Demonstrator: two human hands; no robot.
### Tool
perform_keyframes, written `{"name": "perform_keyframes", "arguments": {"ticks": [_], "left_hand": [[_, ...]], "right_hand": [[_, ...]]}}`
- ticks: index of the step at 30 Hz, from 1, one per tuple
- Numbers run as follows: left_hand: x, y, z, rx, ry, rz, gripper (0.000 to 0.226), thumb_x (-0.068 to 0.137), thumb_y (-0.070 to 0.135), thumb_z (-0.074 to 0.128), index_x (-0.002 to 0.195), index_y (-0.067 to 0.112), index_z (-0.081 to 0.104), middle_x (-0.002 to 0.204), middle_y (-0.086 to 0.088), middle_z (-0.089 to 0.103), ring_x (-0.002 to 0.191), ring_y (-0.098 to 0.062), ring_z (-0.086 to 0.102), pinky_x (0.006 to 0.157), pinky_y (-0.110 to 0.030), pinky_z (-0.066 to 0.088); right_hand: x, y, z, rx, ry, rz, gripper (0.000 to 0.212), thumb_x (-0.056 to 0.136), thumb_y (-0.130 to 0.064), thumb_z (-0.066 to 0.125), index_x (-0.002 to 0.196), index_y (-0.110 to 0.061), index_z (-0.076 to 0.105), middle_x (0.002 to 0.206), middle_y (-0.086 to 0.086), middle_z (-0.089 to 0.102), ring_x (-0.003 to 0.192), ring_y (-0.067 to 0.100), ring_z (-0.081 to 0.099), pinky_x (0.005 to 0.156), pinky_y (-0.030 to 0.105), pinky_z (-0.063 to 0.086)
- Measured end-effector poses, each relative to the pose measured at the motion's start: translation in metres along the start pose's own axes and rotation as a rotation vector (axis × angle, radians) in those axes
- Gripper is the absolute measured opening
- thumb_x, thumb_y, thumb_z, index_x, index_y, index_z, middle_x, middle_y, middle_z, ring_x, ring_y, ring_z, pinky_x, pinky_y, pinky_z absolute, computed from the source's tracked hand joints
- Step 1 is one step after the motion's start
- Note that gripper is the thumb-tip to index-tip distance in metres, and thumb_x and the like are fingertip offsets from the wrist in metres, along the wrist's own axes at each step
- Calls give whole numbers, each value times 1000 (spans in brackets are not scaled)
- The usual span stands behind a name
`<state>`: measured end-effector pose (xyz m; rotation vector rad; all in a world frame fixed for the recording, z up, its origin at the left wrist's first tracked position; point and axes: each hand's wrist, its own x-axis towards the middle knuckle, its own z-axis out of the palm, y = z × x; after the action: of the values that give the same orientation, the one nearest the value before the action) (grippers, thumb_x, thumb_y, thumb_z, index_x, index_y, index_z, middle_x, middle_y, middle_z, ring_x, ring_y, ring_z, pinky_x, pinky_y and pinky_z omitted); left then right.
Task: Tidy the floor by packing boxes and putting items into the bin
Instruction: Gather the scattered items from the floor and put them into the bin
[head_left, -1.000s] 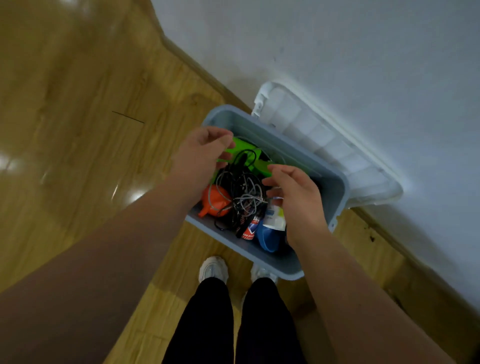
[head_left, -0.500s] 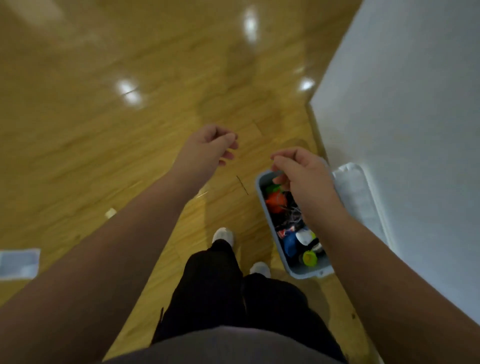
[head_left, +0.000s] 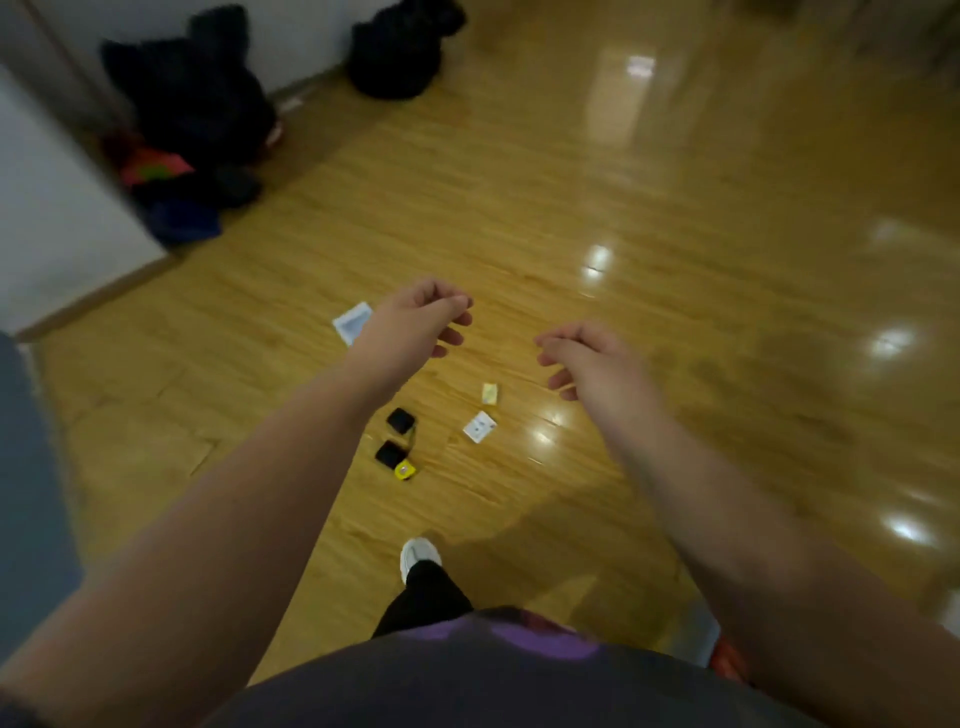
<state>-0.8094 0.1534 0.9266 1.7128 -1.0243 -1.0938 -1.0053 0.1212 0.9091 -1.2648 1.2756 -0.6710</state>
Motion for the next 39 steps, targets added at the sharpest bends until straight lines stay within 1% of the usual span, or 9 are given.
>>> {"name": "perform_keyframes", "arguments": {"ticks": [3,8,13,18,23,27,33,36,39], "left_hand": [[16,-20,-72,-26,106,-44,15,98,25,51,94,22,65,93,4,68,79,-13,63,72,-29,49],[56,-50,-169,-44,212,-119,16,98,26,51,97,20,66,90,6,70,76,-10,64,74,-30,51],[101,-60,-226,-68,305,-156,15,97,26,52,96,22,66,90,7,70,76,-10,64,74,-29,52],[141,-71,-239,-84,253,-182,15,97,29,53,97,22,67,92,7,70,77,-8,66,71,-26,53],[183,-73,-239,-128,242,-214,17,98,25,50,101,18,66,92,6,69,78,-10,64,73,-27,52],[218,-70,-239,-120,247,-243,17,98,25,50,101,18,65,92,7,68,78,-10,64,72,-26,52],[283,-70,-243,-81,254,-286,16,97,29,52,98,20,66,92,7,70,77,-9,65,64,-22,48],[312,-75,-242,-76,214,-297,15,97,27,52,96,22,65,93,7,69,74,-7,65,66,-24,49],[345,-85,-241,-59,154,-322,15,98,26,51,97,21,65,97,4,69,73,-6,64,70,-26,52]], "right_hand": [[34,-25,68,-63,-99,-19,10,88,-25,59,84,-27,68,89,-6,68,59,2,59,62,27,44],[89,-54,164,-99,-181,-27,10,88,-24,60,83,-28,68,90,-4,68,56,-1,59,64,28,45],[133,-75,219,-137,-189,-28,10,89,-28,60,83,-31,68,87,-6,70,69,8,63,70,34,51],[175,-80,240,-149,-203,12,10,89,-26,60,86,-31,68,91,-6,70,65,3,62,70,32,50],[225,-91,254,-177,-231,36,9,89,-30,60,86,-33,68,87,-12,70,69,5,63,71,34,52],[269,-101,259,-179,-269,60,9,90,-28,60,86,-31,67,87,-11,69,72,9,63,70,35,51],[335,-104,278,-185,-330,90,7,92,-23,59,91,-25,66,85,-8,66,68,10,58,67,30,46],[358,-98,281,-193,-316,124,6,92,-21,59,91,-23,65,85,-6,65,65,9,57,61,24,44],[381,-89,280,-184,-283,170,8,92,-20,58,90,-23,65,85,-6,64,63,8,57,59,23,43]]}}
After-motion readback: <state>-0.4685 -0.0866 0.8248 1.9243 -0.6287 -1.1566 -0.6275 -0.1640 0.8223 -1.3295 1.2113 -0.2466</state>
